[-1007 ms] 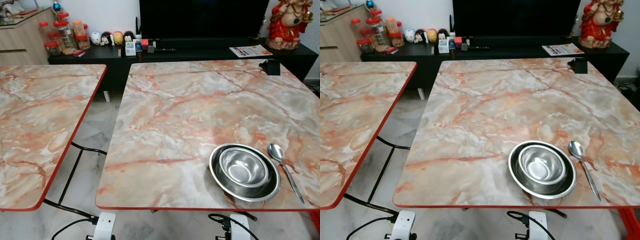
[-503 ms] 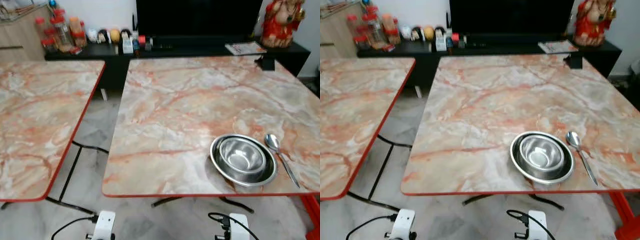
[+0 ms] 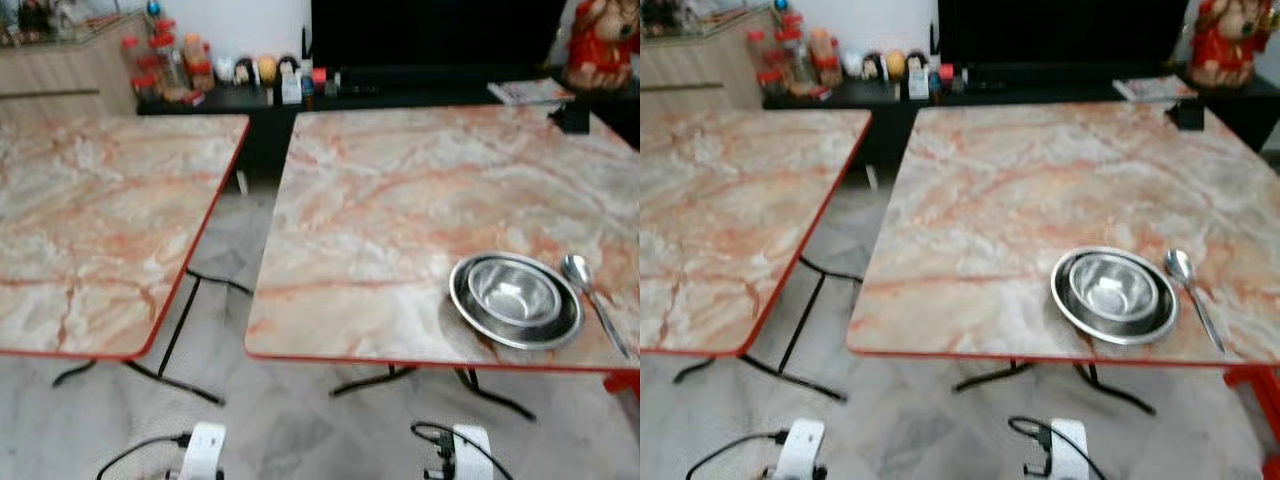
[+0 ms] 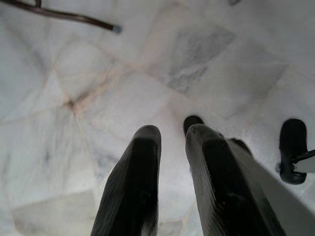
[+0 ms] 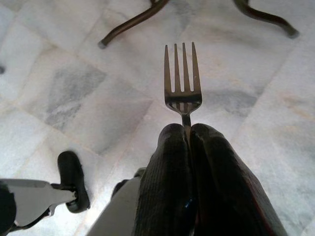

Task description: Setting the table

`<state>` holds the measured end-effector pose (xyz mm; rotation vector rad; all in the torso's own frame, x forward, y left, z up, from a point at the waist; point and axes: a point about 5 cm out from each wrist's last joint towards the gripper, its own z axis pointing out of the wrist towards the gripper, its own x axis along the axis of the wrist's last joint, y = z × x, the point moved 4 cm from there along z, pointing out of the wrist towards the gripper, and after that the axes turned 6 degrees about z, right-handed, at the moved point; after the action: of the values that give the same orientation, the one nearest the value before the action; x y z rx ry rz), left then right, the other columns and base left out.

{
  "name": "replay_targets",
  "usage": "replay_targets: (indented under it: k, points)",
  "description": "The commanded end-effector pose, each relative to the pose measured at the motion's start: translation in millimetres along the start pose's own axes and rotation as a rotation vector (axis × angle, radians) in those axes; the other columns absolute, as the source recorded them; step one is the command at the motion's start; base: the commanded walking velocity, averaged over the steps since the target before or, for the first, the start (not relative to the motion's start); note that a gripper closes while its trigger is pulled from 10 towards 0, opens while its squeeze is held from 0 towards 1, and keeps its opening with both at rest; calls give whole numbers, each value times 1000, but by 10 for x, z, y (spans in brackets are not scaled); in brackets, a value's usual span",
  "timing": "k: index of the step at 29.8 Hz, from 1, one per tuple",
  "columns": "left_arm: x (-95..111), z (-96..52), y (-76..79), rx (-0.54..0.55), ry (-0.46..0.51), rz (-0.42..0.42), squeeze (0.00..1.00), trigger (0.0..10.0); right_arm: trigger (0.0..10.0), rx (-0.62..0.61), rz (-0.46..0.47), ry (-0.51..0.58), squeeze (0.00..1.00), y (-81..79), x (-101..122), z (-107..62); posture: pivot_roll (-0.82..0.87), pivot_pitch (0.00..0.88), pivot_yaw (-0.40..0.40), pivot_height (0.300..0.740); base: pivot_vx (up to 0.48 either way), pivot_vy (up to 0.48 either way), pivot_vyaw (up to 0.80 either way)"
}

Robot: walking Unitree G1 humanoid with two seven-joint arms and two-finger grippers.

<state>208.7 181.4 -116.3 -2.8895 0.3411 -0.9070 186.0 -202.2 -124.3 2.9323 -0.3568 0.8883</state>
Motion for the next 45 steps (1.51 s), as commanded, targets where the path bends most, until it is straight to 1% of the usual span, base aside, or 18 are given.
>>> replay_targets:
  k: [1, 18, 45]
  points:
    - [-3, -1, -20, 6, -1, 19, 0, 10000, 10000, 0, 9, 6, 0, -10, 13, 2, -102, 0, 34, 740, 0, 0, 0]
    - [7, 0, -18, 6, 2, 24, 0, 10000, 10000, -3, 20, 10, 0, 0, 20, 2, -102, 0, 31, 740, 0, -244, 0]
    - [-4, -2, -9, -3, 1, 44, 0, 10000, 10000, -1, 4, 8, 0, 2, 18, 1, -107, 0, 36, 740, 0, -282, 0]
